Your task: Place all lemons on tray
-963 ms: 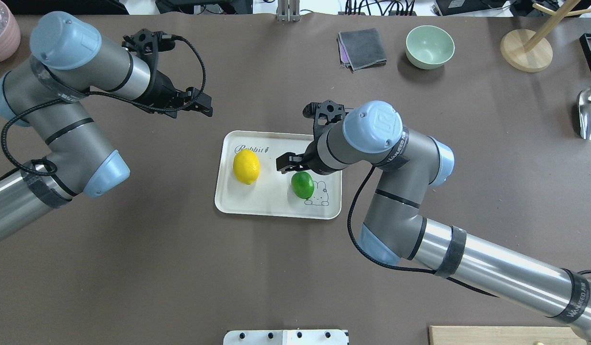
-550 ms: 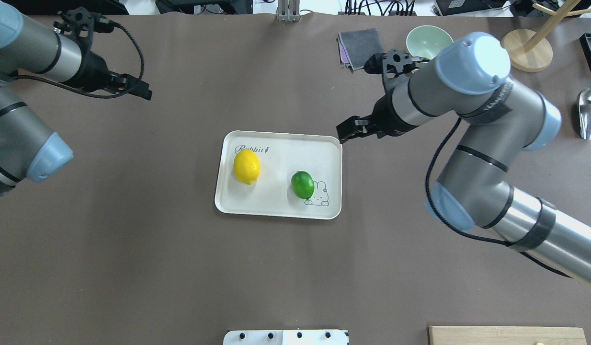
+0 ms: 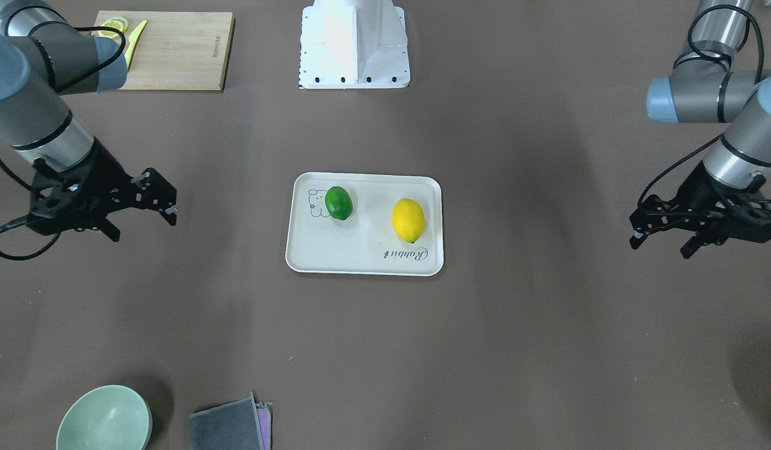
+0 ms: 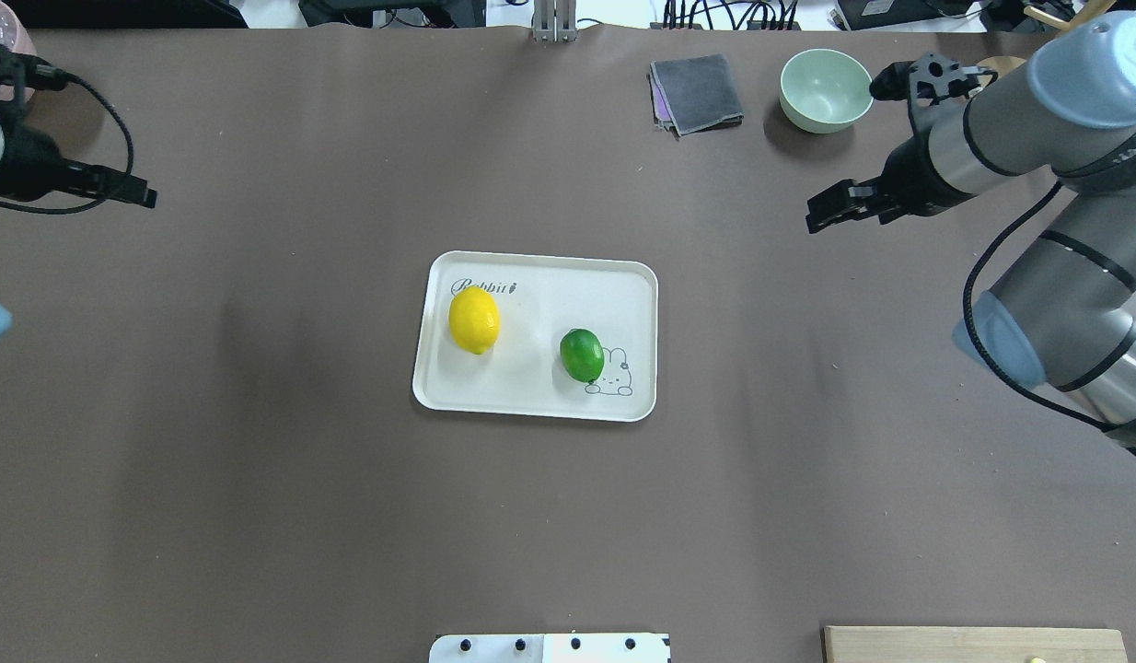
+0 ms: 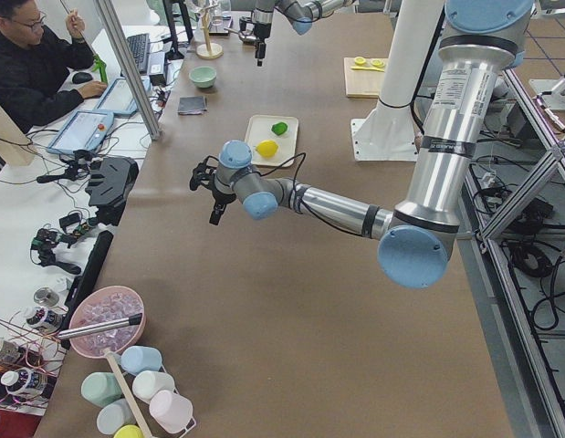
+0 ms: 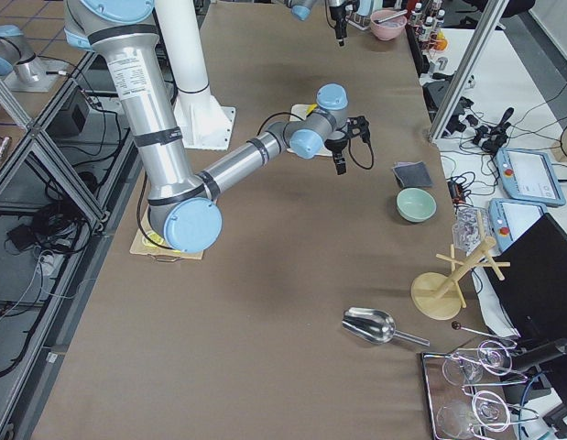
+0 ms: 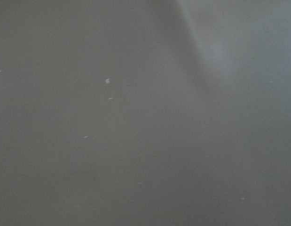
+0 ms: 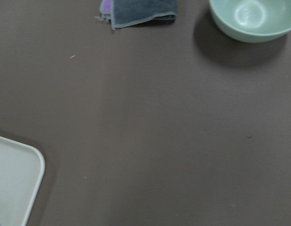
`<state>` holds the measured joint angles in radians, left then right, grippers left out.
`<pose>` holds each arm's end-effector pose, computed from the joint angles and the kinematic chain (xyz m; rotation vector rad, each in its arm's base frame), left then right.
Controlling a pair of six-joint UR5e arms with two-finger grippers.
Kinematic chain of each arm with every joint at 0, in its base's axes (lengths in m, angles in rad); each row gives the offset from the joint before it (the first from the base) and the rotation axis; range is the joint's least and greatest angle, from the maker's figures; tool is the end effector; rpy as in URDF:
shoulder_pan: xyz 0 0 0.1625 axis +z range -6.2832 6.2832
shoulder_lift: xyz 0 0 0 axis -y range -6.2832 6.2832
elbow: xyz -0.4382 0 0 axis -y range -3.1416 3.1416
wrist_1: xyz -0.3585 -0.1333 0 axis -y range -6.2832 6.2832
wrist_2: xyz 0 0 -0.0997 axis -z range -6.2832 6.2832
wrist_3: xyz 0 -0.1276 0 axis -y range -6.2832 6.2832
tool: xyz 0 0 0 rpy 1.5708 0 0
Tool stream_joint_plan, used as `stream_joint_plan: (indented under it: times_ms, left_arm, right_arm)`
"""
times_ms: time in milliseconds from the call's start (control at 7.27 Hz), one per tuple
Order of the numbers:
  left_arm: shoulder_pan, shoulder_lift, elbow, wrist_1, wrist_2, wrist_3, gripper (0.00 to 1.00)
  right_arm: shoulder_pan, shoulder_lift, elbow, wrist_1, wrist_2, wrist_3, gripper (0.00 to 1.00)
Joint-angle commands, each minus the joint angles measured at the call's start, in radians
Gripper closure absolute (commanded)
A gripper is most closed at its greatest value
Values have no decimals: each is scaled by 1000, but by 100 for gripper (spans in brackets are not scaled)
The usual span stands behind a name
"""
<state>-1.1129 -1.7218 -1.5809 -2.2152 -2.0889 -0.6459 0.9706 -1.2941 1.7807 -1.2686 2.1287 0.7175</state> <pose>0.1886 -0.5412 0.5431 0.4127 0.8279 0.0342 -0.2754 -0.5188 0.4219 0.2832 -0.8864 -0.1112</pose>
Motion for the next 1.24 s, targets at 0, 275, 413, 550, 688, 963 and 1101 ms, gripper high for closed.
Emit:
stream_joint_plan:
  times_ms: [0, 275, 413, 550, 688, 963, 1101]
  left_arm:
    - [-146, 85, 45, 9, 30, 183, 2]
    - [-298, 82, 64, 131, -99, 303, 2]
    - [-365, 79, 61, 191, -150, 362, 2]
    - [-421, 77, 59, 221, -177, 403, 2]
    - [-467, 70, 52, 280, -207, 451, 2]
    - [-487, 70, -46, 490, -212, 492, 2]
    - [-496, 89, -124, 558, -212, 493, 2]
  right_arm:
    - [168, -109, -50, -82, 10, -447, 0]
    - [360, -219, -59, -169, 84, -681, 0]
    - [438, -282, -73, -173, 129, -763, 0]
    - [497, -338, -67, -181, 169, -773, 0]
    - [544, -378, -63, -181, 201, -780, 0]
    - [569, -416, -75, -211, 223, -797, 0]
    - [569, -421, -75, -233, 238, -797, 0]
